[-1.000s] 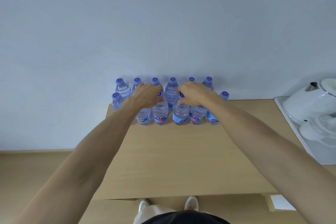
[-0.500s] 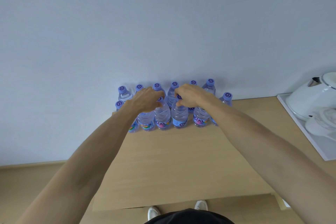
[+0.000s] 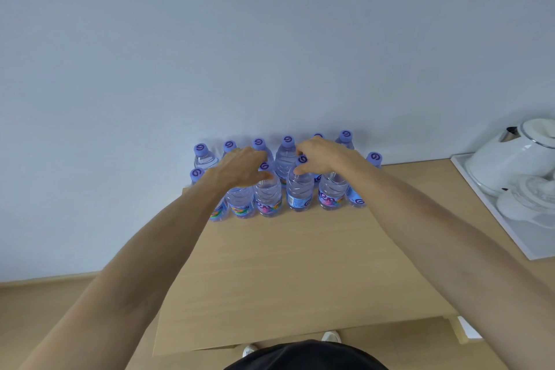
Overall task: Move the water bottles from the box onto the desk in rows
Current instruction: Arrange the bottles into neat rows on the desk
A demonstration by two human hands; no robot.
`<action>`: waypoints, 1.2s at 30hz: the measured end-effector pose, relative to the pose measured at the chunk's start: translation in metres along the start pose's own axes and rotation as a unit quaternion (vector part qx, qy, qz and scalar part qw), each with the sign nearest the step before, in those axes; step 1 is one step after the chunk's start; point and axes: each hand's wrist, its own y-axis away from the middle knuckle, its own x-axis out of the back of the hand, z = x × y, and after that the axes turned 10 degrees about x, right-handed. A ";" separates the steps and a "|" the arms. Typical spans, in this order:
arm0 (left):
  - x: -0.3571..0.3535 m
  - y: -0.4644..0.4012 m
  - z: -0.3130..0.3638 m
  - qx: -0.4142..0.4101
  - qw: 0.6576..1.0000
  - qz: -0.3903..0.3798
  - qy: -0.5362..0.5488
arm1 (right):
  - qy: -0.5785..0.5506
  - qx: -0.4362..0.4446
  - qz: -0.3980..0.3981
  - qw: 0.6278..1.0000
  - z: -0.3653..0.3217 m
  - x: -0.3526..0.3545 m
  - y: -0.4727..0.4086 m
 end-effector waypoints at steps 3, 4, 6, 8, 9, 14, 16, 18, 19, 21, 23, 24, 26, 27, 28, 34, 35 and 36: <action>0.004 0.003 0.006 -0.024 1.000 0.015 0.003 | 0.001 -0.006 -0.004 1.000 -0.003 0.001 0.001; 0.006 0.004 0.008 -0.029 0.999 0.017 -0.003 | 0.001 -0.006 -0.005 1.000 -0.004 0.000 0.001; 0.008 0.004 0.008 -0.034 0.999 0.014 -0.015 | 0.000 -0.006 -0.004 1.000 -0.005 0.001 0.003; 0.011 0.002 0.007 -0.025 0.999 0.002 -0.022 | 0.002 -0.002 -0.004 1.000 -0.005 0.001 0.003; 0.012 0.002 0.006 -0.020 0.999 -0.005 -0.024 | 0.003 0.000 -0.004 1.000 -0.004 0.001 0.003; 0.013 0.002 0.007 0.003 0.999 -0.037 -0.006 | 0.012 0.013 0.003 1.000 -0.005 0.002 0.002; 0.012 0.002 0.009 0.014 0.999 -0.046 0.006 | 0.012 0.026 0.003 1.000 -0.006 0.002 0.000; 0.010 0.001 0.010 0.017 0.999 -0.045 0.013 | 0.008 0.044 -0.003 0.999 -0.006 0.001 -0.002; 0.010 0.001 0.010 0.018 0.999 -0.043 0.015 | 0.003 0.055 -0.006 0.998 -0.005 0.001 -0.001; 0.010 0.001 0.010 0.016 0.999 -0.042 0.018 | -0.009 0.071 -0.019 0.997 0.000 0.002 0.000; 0.010 0.001 0.009 0.015 0.999 -0.043 0.024 | -0.016 0.076 -0.029 0.997 0.003 0.004 0.002; 0.010 0.001 0.009 0.014 0.999 -0.042 0.026 | -0.023 0.072 -0.029 0.997 0.003 0.005 0.003; 0.010 0.001 0.009 0.012 0.999 -0.041 0.027 | -0.039 0.040 -0.011 0.998 0.002 0.006 0.003; 0.010 0.002 0.008 0.012 0.999 -0.041 0.027 | -0.037 0.018 -0.001 0.999 0.001 0.006 0.002; 0.009 0.002 0.009 0.013 0.999 -0.041 0.028 | -0.027 0.001 0.002 1.000 0.000 0.007 0.002; 0.010 0.003 0.010 0.016 0.999 -0.040 0.024 | -0.001 0.010 0.013 1.000 -0.011 0.006 -0.003; 0.011 0.003 0.009 0.016 0.999 -0.041 0.023 | 0.007 0.018 0.014 1.000 -0.012 0.007 -0.003; 0.011 0.003 0.008 0.016 0.999 -0.042 0.023 | 0.012 0.026 0.014 0.999 -0.012 0.008 -0.004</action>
